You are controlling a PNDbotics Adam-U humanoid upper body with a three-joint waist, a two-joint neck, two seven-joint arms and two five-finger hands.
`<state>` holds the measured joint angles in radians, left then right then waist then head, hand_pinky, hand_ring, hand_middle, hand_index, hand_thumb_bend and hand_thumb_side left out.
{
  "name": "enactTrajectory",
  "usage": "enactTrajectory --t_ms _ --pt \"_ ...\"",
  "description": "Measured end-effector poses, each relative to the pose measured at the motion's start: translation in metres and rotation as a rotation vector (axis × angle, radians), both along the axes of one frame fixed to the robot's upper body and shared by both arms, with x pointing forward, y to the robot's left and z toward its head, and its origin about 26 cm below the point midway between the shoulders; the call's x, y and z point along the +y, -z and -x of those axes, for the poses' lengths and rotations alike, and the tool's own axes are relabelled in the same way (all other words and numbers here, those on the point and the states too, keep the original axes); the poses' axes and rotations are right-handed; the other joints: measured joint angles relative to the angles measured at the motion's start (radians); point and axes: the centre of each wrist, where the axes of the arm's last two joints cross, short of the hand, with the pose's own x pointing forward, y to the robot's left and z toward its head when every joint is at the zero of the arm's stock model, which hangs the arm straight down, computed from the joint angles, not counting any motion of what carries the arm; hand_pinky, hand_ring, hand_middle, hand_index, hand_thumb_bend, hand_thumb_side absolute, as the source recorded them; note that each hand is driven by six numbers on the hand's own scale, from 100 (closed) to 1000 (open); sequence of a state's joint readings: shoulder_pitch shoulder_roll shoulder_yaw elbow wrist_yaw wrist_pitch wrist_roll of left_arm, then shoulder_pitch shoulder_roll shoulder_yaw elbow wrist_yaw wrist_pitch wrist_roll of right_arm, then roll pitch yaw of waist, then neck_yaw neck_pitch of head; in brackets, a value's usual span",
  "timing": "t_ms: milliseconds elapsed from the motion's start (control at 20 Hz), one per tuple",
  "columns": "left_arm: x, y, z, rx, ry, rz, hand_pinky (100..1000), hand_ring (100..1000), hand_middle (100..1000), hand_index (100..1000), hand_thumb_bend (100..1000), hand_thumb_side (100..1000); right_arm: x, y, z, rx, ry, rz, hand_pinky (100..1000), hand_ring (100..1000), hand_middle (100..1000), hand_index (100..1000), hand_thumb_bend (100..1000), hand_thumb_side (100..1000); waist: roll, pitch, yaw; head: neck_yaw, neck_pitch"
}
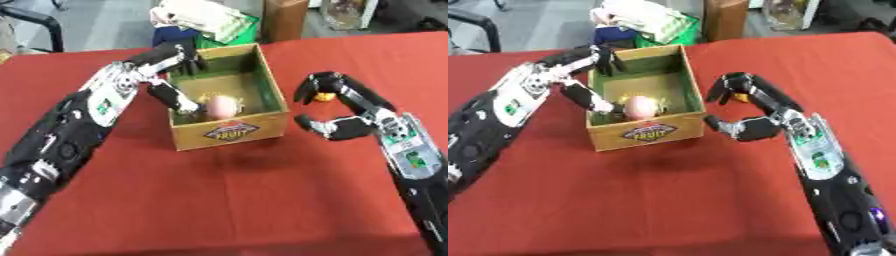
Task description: Pick up objects on the table and place them in the box.
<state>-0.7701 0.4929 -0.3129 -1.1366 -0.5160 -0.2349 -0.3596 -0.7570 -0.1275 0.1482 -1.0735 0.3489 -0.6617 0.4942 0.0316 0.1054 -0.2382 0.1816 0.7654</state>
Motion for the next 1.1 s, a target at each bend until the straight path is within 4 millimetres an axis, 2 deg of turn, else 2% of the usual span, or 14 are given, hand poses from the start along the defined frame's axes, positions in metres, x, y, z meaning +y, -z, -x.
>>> enactTrajectory --t_ms 200,350,650,900,1100 --pt "0.009 -0.009 0.008 -0.038 -0.049 0.148 628 600 627 768 510 263 -0.004 -0.009 -0.004 -0.031 0.004 0.000 593 670 618 671 326 519 -0.003 0.002 0.013 -0.008 0.000" --pt "0.022 -0.018 0.022 -0.107 -0.130 0.335 607 579 601 754 462 214 -0.013 -0.018 -0.009 -0.066 0.022 0.005 605 678 639 681 332 546 -0.004 0.006 0.032 -0.018 0.000" --pt "0.042 -0.032 0.059 -0.185 -0.252 0.600 604 577 596 751 449 193 -0.048 -0.031 -0.026 -0.138 0.112 0.090 645 726 732 729 402 633 -0.005 0.014 0.088 -0.044 -0.001" --pt "0.052 -0.034 0.086 -0.204 -0.297 0.674 603 577 595 751 447 189 -0.087 -0.029 -0.038 -0.186 0.209 0.211 670 758 753 753 406 656 -0.004 0.021 0.120 -0.066 -0.007" --pt "0.056 -0.032 0.099 -0.214 -0.320 0.703 602 576 594 750 445 187 -0.107 -0.019 -0.041 -0.198 0.267 0.296 673 761 751 756 397 656 -0.002 0.025 0.139 -0.082 -0.011"
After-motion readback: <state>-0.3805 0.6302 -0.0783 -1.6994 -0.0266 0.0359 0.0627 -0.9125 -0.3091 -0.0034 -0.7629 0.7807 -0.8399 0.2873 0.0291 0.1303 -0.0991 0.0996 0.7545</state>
